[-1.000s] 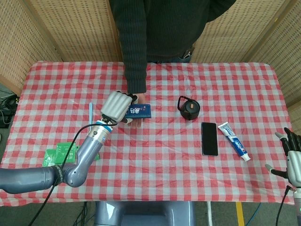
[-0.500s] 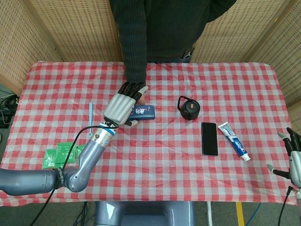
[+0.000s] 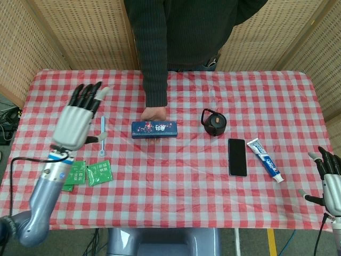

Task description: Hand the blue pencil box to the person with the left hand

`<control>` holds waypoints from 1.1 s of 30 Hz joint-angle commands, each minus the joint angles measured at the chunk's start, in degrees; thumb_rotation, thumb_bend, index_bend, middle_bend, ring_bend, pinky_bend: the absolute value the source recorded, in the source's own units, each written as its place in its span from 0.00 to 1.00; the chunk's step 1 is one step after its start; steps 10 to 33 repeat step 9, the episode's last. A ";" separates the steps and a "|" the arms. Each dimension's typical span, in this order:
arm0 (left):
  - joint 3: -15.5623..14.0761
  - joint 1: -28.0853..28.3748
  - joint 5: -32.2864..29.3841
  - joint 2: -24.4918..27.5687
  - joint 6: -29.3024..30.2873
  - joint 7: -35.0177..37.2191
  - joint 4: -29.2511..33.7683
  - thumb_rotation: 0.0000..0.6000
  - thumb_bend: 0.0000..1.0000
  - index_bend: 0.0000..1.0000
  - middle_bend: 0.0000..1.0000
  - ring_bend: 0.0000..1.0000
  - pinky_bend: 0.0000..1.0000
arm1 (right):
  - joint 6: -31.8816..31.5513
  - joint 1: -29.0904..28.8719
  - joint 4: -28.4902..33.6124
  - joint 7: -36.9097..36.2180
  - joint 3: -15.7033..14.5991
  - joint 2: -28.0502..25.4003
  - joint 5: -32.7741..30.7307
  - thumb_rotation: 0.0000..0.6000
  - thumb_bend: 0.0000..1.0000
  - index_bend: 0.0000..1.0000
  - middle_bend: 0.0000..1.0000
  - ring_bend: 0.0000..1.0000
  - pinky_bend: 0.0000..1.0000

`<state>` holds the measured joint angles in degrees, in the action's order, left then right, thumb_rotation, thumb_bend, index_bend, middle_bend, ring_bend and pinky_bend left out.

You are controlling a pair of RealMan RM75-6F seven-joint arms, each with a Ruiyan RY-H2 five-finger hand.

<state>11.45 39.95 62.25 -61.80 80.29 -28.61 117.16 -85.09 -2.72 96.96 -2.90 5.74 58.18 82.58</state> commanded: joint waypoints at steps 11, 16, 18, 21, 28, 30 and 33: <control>-16.35 -26.73 19.41 1.79 14.67 35.57 -21.97 1.00 0.00 0.00 0.00 0.00 0.00 | -0.24 -0.08 0.67 0.65 -0.32 0.13 0.86 1.00 0.00 0.17 0.00 0.00 0.00; -16.35 -26.73 19.41 1.79 14.67 35.57 -21.97 1.00 0.00 0.00 0.00 0.00 0.00 | -0.24 -0.08 0.67 0.65 -0.32 0.13 0.86 1.00 0.00 0.17 0.00 0.00 0.00; -16.35 -26.73 19.41 1.79 14.67 35.57 -21.97 1.00 0.00 0.00 0.00 0.00 0.00 | -0.24 -0.08 0.67 0.65 -0.32 0.13 0.86 1.00 0.00 0.17 0.00 0.00 0.00; -16.35 -26.73 19.41 1.79 14.67 35.57 -21.97 1.00 0.00 0.00 0.00 0.00 0.00 | -0.24 -0.08 0.67 0.65 -0.32 0.13 0.86 1.00 0.00 0.17 0.00 0.00 0.00; -16.35 -26.73 19.41 1.79 14.67 35.57 -21.97 1.00 0.00 0.00 0.00 0.00 0.00 | -0.24 -0.08 0.67 0.65 -0.32 0.13 0.86 1.00 0.00 0.17 0.00 0.00 0.00; -16.35 -26.73 19.41 1.79 14.67 35.57 -21.97 1.00 0.00 0.00 0.00 0.00 0.00 | -0.24 -0.08 0.67 0.65 -0.32 0.13 0.86 1.00 0.00 0.17 0.00 0.00 0.00; -16.35 -26.73 19.41 1.79 14.67 35.57 -21.97 1.00 0.00 0.00 0.00 0.00 0.00 | -0.24 -0.08 0.67 0.65 -0.32 0.13 0.86 1.00 0.00 0.17 0.00 0.00 0.00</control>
